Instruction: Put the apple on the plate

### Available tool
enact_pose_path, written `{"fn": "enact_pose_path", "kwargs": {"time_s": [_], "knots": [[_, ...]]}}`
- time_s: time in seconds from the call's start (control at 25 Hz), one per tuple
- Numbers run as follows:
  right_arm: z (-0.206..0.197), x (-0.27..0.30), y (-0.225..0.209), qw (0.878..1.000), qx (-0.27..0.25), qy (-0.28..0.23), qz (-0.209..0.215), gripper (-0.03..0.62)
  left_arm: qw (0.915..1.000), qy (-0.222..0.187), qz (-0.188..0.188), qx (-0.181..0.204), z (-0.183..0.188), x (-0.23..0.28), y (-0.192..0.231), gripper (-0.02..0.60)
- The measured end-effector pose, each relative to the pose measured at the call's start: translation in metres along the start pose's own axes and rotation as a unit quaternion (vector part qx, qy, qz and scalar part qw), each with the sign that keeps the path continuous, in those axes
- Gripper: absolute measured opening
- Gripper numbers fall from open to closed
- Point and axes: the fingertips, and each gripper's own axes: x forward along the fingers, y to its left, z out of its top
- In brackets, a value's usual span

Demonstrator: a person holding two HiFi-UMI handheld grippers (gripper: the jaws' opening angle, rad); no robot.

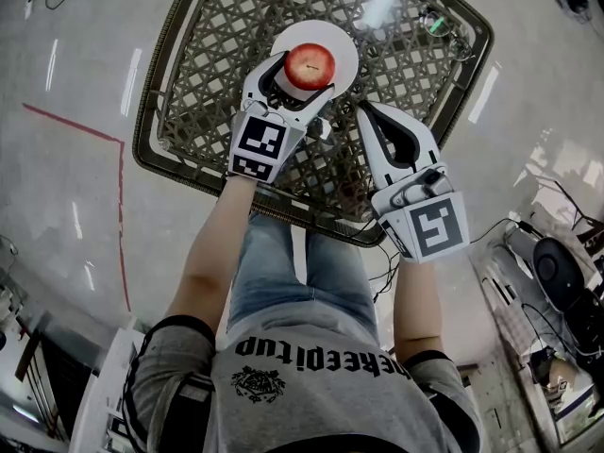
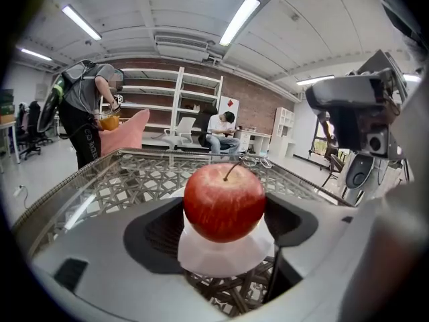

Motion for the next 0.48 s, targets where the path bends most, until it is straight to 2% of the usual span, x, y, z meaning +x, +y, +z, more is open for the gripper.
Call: {"fn": "enact_pose_path", "kwargs": {"time_s": [0.48], "knots": [[-0.0006, 0.0012, -0.0015, 1.0, 0.001, 0.001, 0.001, -0.002, 0.9999, 0.01, -0.001, -0.001, -0.0067, 0.0041, 0.0009, 0.396]]}}
